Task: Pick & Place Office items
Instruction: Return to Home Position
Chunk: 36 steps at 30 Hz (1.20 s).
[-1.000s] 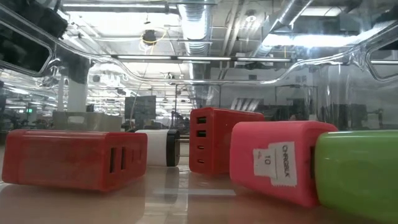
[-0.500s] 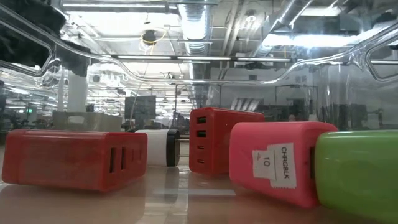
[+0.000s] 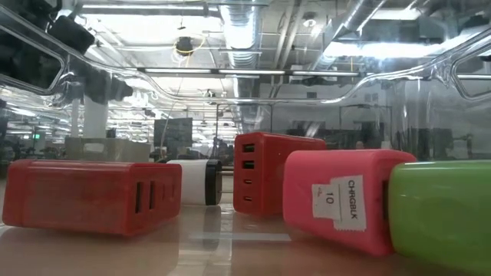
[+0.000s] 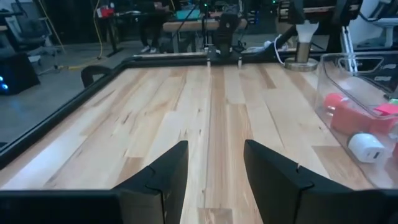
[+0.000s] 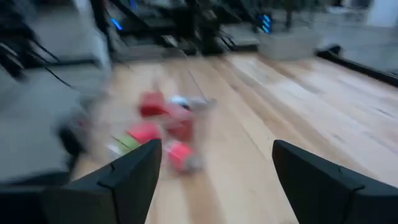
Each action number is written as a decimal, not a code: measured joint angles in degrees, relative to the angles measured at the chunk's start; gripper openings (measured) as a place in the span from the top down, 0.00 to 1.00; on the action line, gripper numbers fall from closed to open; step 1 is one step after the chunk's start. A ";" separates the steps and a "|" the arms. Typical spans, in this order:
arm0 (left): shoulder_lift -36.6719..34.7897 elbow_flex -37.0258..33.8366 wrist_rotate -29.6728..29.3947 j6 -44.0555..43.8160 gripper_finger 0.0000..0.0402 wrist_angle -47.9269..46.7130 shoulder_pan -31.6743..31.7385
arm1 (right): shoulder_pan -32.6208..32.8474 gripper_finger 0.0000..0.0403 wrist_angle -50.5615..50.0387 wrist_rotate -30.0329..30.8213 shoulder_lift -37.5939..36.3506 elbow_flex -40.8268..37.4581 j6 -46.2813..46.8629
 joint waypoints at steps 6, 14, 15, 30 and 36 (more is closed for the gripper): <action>1.71 0.00 0.02 -0.02 0.62 0.74 0.00 | -8.96 0.26 -1.25 -7.30 -2.32 -0.12 -9.78; 2.33 0.00 0.02 -0.04 0.62 0.85 0.00 | -22.04 0.26 1.96 -10.32 -10.17 -0.10 -30.58; 2.33 0.00 0.02 -0.04 0.62 0.84 0.00 | -24.18 0.26 2.73 -10.41 -11.33 -0.10 -33.13; 2.31 0.02 0.04 -0.07 0.62 0.92 -0.02 | -58.80 0.27 68.91 -59.79 -17.24 -10.54 -97.61; 2.33 0.02 0.07 -0.09 0.62 1.44 -0.02 | -65.94 0.28 78.79 -68.99 -24.35 -23.15 -101.76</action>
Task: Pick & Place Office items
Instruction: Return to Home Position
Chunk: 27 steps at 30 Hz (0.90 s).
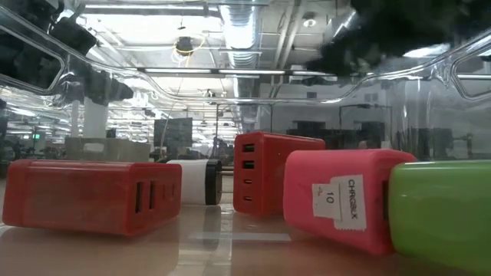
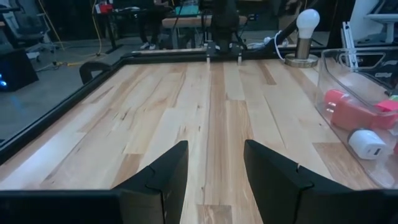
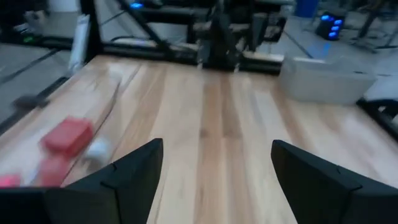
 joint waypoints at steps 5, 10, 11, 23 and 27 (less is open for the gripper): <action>0.25 0.00 0.00 0.02 0.62 0.32 0.00 | -1.66 0.28 1.03 -1.28 -14.18 -13.79 0.17; 0.61 0.00 0.00 0.02 0.62 0.53 0.00 | -2.09 0.28 1.90 -1.12 -29.34 -23.89 -0.28; 0.61 0.00 0.00 0.02 0.62 0.58 0.00 | -2.34 0.28 1.92 -0.88 -32.13 -25.57 -0.40; 0.63 0.02 0.01 0.02 0.62 0.69 0.00 | -4.28 0.28 -14.10 -0.92 -57.31 -28.66 -3.73; 0.62 0.02 0.00 0.02 0.62 0.71 0.00 | -4.90 0.28 -23.91 -0.85 -66.60 -28.66 -1.05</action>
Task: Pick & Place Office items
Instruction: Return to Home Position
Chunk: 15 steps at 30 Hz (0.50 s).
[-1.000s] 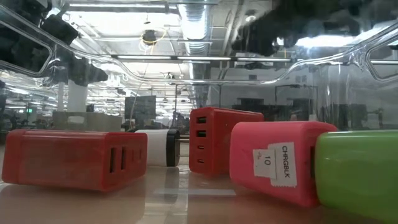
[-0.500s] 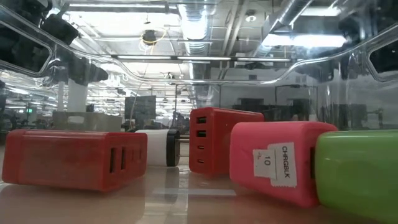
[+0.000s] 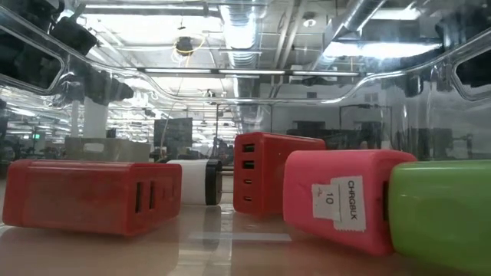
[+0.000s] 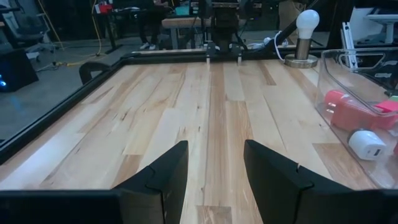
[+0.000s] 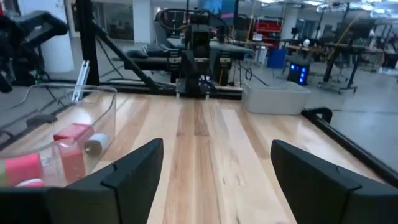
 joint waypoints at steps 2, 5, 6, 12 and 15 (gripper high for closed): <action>0.01 0.00 0.00 0.00 0.62 0.04 0.00 | -0.75 0.28 -1.16 -0.39 -3.02 -0.02 1.36; -0.01 0.00 0.00 0.00 0.62 0.07 0.00 | -1.26 0.28 -1.52 -1.42 -4.30 -0.02 4.26; 0.00 0.01 0.00 0.00 0.62 0.09 0.00 | -1.26 0.28 -1.52 -1.40 -4.33 -0.02 4.82; -0.01 0.02 0.01 0.00 0.62 0.08 0.00 | -1.24 0.28 -1.54 -1.42 -4.38 -0.04 6.20; -0.01 0.02 0.00 0.00 0.62 0.07 0.00 | -1.24 0.28 -1.50 -1.42 -4.37 -0.04 6.20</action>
